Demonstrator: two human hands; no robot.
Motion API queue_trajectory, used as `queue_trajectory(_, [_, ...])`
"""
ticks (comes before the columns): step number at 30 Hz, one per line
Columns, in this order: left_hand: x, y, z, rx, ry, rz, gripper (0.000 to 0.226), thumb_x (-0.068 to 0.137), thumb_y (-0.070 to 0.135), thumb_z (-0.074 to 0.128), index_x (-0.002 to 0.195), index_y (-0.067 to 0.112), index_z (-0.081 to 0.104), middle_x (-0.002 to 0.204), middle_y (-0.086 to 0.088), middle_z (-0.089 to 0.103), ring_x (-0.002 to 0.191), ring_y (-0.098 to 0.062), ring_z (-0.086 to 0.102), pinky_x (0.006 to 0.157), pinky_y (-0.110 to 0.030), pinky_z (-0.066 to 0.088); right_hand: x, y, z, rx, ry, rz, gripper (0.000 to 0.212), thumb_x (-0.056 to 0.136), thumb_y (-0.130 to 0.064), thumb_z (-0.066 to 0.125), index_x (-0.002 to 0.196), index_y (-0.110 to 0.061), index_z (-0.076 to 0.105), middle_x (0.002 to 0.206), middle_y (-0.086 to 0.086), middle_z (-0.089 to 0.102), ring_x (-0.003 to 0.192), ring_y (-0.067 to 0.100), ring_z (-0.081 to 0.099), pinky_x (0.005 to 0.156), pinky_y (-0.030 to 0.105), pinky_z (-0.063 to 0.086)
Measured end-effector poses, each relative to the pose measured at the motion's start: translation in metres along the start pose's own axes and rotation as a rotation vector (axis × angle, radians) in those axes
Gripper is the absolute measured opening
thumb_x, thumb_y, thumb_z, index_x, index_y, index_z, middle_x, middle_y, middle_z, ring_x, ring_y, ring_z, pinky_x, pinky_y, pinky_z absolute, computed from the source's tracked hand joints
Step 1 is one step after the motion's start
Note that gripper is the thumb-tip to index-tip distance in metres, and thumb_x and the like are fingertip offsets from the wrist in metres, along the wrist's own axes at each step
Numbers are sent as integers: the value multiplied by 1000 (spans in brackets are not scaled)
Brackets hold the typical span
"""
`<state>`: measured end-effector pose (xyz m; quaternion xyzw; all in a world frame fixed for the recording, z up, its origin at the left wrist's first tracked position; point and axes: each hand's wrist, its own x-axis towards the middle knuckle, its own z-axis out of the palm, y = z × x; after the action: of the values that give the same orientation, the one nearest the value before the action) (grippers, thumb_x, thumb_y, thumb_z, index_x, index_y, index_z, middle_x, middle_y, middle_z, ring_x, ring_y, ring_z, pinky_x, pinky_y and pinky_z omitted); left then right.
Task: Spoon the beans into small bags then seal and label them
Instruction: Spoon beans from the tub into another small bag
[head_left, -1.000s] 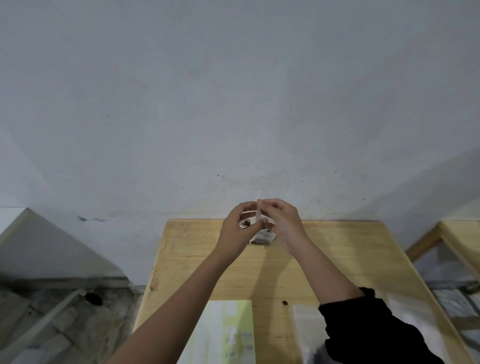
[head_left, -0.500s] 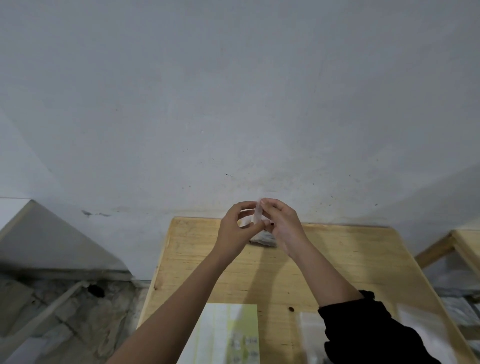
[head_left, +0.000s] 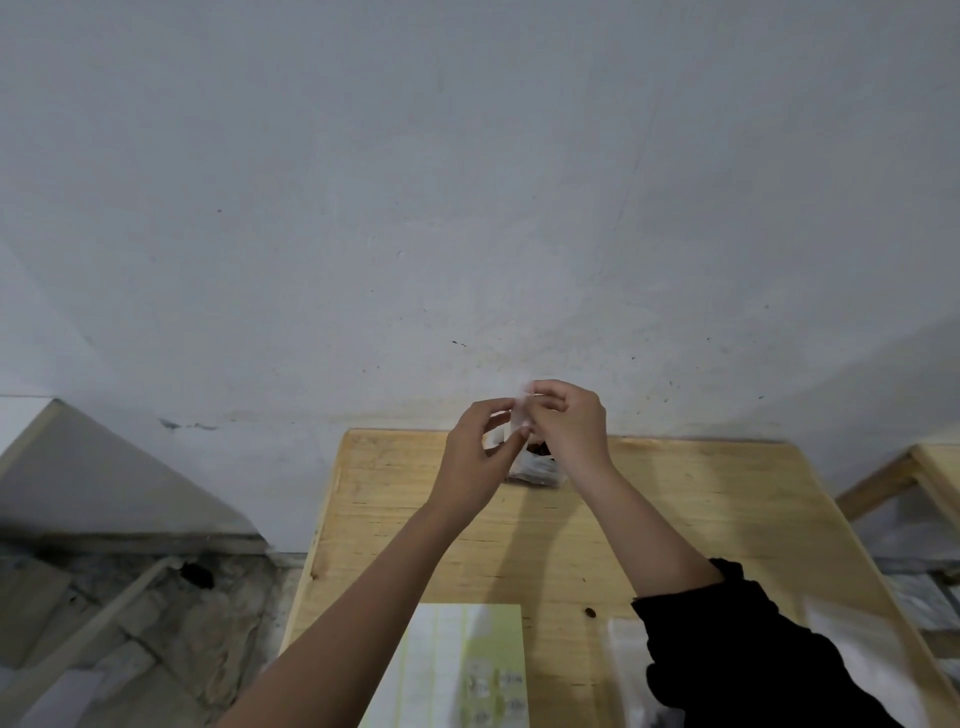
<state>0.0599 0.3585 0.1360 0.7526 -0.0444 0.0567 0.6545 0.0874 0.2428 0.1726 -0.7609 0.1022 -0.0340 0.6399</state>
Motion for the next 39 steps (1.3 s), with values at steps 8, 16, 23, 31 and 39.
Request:
queue_trajectory(8, [1, -4, 5, 48, -11, 38, 23, 95, 13, 53, 117, 15, 59, 109, 8, 65, 106, 0, 60, 84, -13, 49, 3, 13, 7, -69, 29, -32, 8, 83, -8, 67, 90, -8, 70, 74, -3, 66, 52, -3, 62, 62, 20, 57])
queue_trajectory(16, [7, -3, 12, 280, 28, 121, 28, 90, -1, 48, 107, 13, 65, 79, -8, 69, 65, -24, 62, 63, -36, 51, 3, 15, 1, -102, 25, -44, 6, 83, -5, 65, 86, -9, 68, 70, 0, 64, 66, 16, 65, 65, 23, 56])
queue_trajectory(23, [11, 4, 11, 286, 6, 167, 24, 89, -6, 48, 103, 3, 66, 78, -13, 68, 59, -31, 59, 60, -45, 52, 5, 12, -5, -119, 57, -104, 14, 81, 2, 65, 81, -12, 67, 66, -2, 63, 66, 21, 64, 76, 38, 57])
queue_trajectory(31, [13, -8, 1, 374, 66, 93, 35, 86, -11, 47, 114, 1, 64, 98, -15, 72, 85, -15, 67, 74, -11, 50, 5, 19, -18, -388, -66, -212, 14, 81, 7, 62, 85, -2, 73, 68, -8, 59, 61, 6, 56, 59, 4, 44])
queue_trajectory(39, [4, 2, 1, 149, -260, -30, 52, 88, 30, 63, 136, 23, 44, 131, 4, 55, 120, -4, 51, 96, -24, 47, 5, 1, -36, -191, -159, 13, 14, 79, 7, 58, 77, -3, 68, 65, 10, 62, 58, 15, 59, 57, 16, 53])
